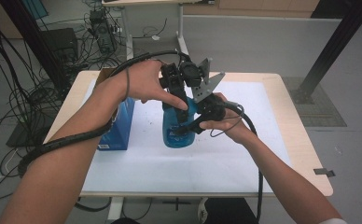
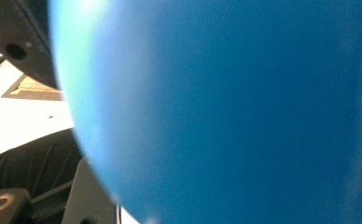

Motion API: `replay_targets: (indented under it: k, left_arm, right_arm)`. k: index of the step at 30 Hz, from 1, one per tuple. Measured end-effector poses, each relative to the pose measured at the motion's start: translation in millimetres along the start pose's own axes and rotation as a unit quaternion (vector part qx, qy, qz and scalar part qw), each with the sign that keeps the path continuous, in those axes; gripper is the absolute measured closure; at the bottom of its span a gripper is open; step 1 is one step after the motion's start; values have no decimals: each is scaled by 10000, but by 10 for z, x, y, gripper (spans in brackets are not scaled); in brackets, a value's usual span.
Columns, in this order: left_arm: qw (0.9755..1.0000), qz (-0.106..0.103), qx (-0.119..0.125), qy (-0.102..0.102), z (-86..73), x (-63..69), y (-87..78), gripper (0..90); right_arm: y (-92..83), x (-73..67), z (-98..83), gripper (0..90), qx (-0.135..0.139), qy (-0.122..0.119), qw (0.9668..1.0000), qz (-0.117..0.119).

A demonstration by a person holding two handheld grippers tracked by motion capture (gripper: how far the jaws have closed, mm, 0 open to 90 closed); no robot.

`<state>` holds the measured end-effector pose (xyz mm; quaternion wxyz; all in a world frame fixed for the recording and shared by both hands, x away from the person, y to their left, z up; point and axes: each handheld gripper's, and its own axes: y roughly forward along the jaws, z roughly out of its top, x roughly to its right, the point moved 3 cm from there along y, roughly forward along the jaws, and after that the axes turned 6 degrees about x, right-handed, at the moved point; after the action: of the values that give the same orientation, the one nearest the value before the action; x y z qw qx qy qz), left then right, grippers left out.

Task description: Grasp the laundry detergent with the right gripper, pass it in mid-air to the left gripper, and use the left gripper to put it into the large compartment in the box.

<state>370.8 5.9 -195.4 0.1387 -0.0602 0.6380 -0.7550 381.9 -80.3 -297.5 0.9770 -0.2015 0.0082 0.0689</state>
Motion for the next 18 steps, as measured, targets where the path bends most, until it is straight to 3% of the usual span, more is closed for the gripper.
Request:
replay_targets:
  k: [1, 4, 5, 18]
  left_arm:
    - [10000, 5, -21, 2, 0, 0, 10, 54]
    - [10000, 15, -55, -14, 2, 3, 21, 55]
    - [10000, 13, -40, -8, 3, 5, 25, 55]
    - [10000, 31, -42, 21, 17, 0, 19, 55]
  right_arm:
    - [0, 14, -5, 435, -20, -73, 10000, -33]
    - [2, -1, -2, 435, -1, 1, 10000, 8]
    - [4, 18, -5, 435, -8, -106, 9999, -25]
    - [-20, 1, -13, 435, -13, 13, 10000, -11]
